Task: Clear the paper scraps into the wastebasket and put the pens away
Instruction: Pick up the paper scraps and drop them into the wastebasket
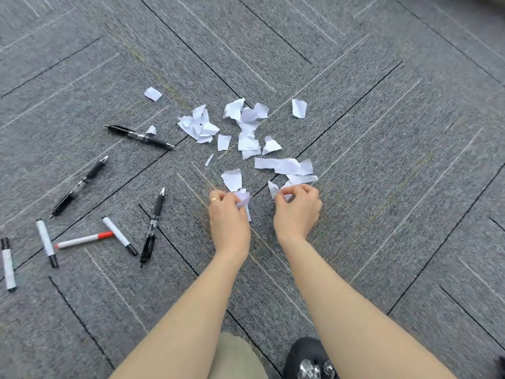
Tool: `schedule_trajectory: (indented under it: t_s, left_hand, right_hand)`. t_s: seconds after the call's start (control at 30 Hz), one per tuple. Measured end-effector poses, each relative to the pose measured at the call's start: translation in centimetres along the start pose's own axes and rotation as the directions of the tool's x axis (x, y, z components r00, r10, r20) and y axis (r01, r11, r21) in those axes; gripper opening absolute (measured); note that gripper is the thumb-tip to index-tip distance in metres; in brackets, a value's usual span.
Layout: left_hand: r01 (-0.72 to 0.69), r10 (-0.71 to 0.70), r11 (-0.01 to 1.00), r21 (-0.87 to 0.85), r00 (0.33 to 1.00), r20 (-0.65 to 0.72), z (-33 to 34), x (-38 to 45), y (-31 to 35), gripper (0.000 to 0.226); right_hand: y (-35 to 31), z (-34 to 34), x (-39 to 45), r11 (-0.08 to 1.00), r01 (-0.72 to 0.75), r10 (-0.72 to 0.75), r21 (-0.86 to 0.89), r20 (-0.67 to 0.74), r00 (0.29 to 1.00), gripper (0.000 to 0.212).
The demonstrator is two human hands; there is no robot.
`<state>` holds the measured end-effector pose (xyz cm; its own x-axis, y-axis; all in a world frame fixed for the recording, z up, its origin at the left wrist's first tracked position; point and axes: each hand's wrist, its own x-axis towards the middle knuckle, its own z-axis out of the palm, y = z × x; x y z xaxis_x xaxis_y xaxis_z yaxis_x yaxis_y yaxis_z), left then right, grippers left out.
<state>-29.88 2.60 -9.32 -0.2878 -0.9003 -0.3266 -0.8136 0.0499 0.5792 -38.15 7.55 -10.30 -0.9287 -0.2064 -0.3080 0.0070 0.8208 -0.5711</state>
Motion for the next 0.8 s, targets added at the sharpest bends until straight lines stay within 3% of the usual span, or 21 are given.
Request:
schedule_trajectory:
  t_s: [0.2, 0.3, 0.4, 0.53, 0.63, 0.8]
  left_hand:
    - [0.125, -0.115, 0.974, -0.187, 0.991, 0.064, -0.2, 0.1, 0.4, 0.020]
    - [0.188, -0.152, 0.950, -0.250, 0.976, 0.158, -1.3, 0.4, 0.3, 0.016]
    - [0.127, -0.066, 0.956, -0.265, 0.972, 0.225, -2.9, 1.5, 0.6, 0.004]
    - [-0.022, 0.034, 0.998, -0.058, 0.978, 0.204, -3.7, 4.3, 1.1, 0.008]
    - [-0.118, 0.087, 0.981, 0.154, 0.977, 0.193, -3.2, 5.5, 0.7, 0.015]
    - [-0.242, 0.192, 0.933, 0.265, 0.961, 0.201, -2.8, 5.6, 0.1, 0.012]
  right_hand:
    - [0.0, 0.2, 0.9, 0.996, -0.046, 0.048, 0.079, -0.018, 0.999, 0.005]
    - [0.5, -0.7, 1.8, 0.991, -0.040, 0.029, 0.130, 0.085, 0.996, 0.016]
    - [0.6, -2.9, 2.5, 0.968, -0.043, -0.012, 0.246, 0.221, 0.975, 0.019]
    - [0.2, -4.8, 3.4, 0.952, -0.061, -0.049, 0.301, 0.345, 0.937, 0.009]
    - [-0.4, -5.3, 4.5, 0.956, -0.028, -0.098, 0.290, 0.409, 0.907, 0.025]
    - [0.0, -4.9, 7.7, 0.969, 0.243, -0.217, -0.048, 0.309, 0.926, 0.024]
